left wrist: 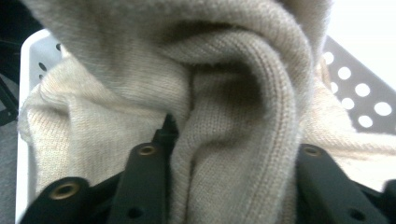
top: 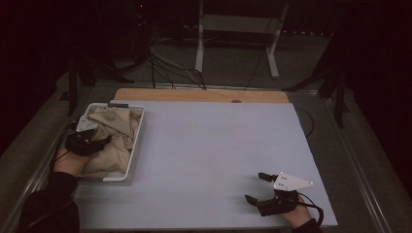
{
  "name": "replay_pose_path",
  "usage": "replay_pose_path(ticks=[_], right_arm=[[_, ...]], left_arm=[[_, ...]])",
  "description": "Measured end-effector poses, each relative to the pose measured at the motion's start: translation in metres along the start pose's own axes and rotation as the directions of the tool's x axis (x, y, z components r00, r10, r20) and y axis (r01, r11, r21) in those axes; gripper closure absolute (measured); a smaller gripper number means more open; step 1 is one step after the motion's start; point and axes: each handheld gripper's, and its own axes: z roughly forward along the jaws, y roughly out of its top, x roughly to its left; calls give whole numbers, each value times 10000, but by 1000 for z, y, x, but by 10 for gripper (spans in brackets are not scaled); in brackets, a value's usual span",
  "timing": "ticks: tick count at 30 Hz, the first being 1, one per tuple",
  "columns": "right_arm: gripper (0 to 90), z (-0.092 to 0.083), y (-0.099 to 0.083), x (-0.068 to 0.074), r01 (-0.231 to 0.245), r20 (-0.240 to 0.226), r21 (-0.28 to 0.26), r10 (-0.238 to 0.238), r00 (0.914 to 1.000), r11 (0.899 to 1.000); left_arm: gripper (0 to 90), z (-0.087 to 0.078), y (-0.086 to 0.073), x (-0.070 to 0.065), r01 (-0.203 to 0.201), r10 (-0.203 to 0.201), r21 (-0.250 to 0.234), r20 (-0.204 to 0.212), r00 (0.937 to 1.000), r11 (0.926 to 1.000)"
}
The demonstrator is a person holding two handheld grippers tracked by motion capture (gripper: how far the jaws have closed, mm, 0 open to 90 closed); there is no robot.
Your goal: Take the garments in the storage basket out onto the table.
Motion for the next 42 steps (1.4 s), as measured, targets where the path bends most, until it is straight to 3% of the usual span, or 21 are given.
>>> replay_pose_path(ticks=[3, 8, 13, 18, 24, 30, 36, 42], right_arm=[[90, 0, 0, 0, -48, 15, -58, 48, 10000, 10000], [90, 0, 0, -1, -70, 55, -66, 70, 10000, 10000], [90, 0, 0, -1, -84, 67, -43, 85, 9999, 10000], [90, 0, 0, -1, -102, 67, -37, 102, 9999, 9999], [90, 0, 0, -2, -157, 68, -64, 157, 9999, 9999], [90, 0, 0, -2, -163, 80, -79, 163, 9998, 9998], [90, 0, 0, -2, -165, 112, -61, 165, 9998, 9998], [90, -1, 0, -3, -159, 136, -73, 160, 9998, 9998]], left_arm=[[673, -5, -1, -1, -5, 1, -420, -93, 10000, 9991], [687, -16, -3, 3, 426, -421, -1049, 72, 9991, 9936], [695, -28, -1, 5, 780, -783, -1576, 44, 9969, 9844], [697, -39, 4, 5, 845, -854, -2043, 45, 9963, 9753], [702, -53, 8, 8, 1095, -1105, -2726, 117, 9938, 9559], [703, -67, 17, 7, 977, -993, -3120, 110, 9950, 9450], [704, -83, 27, 8, 980, -1002, -3763, 137, 9949, 9213], [708, -96, 37, 7, 902, -976, -4101, 28, 9952, 9076]])
